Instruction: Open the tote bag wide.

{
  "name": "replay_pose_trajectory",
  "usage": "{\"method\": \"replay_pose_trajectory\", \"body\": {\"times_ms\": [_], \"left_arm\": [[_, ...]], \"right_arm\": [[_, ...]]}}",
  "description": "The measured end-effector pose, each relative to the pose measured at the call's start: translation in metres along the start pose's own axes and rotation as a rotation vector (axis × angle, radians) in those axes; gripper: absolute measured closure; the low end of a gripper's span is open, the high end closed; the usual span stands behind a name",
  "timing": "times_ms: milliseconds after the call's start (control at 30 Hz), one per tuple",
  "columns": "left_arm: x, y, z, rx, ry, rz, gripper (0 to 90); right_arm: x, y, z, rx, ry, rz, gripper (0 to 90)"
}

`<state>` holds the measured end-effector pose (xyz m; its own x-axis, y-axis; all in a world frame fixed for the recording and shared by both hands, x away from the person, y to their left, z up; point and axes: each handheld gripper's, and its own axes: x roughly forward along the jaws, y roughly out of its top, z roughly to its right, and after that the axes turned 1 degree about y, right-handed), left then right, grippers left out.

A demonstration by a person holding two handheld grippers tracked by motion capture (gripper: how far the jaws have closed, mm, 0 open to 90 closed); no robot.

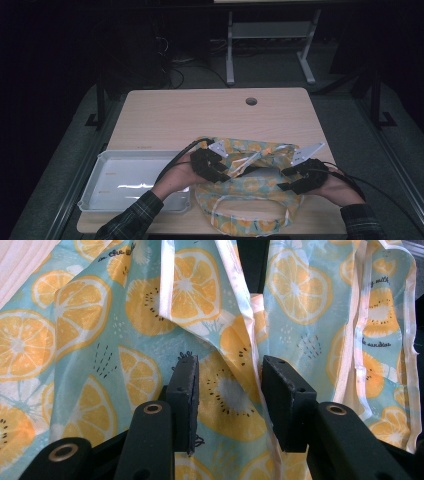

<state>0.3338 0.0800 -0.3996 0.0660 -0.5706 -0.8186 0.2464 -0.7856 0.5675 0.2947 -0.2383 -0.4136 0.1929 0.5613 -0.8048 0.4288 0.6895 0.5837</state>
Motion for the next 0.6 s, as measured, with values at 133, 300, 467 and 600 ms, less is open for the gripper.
{"method": "replay_pose_trajectory", "body": {"times_ms": [133,300,467,600], "left_arm": [[0.0002,-0.0002,-0.0001,-0.009,-0.002,0.006,60.0],[0.0000,-0.0005,-0.0003,-0.011,-0.004,0.009,60.6],[-0.0005,-0.0004,-0.0012,-0.008,-0.003,0.004,62.2],[-0.0001,-0.0007,-0.0012,-0.020,0.000,0.010,64.8]], "right_arm": [[0.0014,0.0009,-0.0013,-0.019,-0.001,-0.002,43.7],[0.0049,0.0016,-0.0015,-0.024,-0.003,-0.001,44.4],[0.0028,-0.0006,-0.0014,-0.024,-0.011,-0.005,56.0],[0.0008,-0.0006,-0.0031,-0.050,-0.012,-0.007,69.4]]}}
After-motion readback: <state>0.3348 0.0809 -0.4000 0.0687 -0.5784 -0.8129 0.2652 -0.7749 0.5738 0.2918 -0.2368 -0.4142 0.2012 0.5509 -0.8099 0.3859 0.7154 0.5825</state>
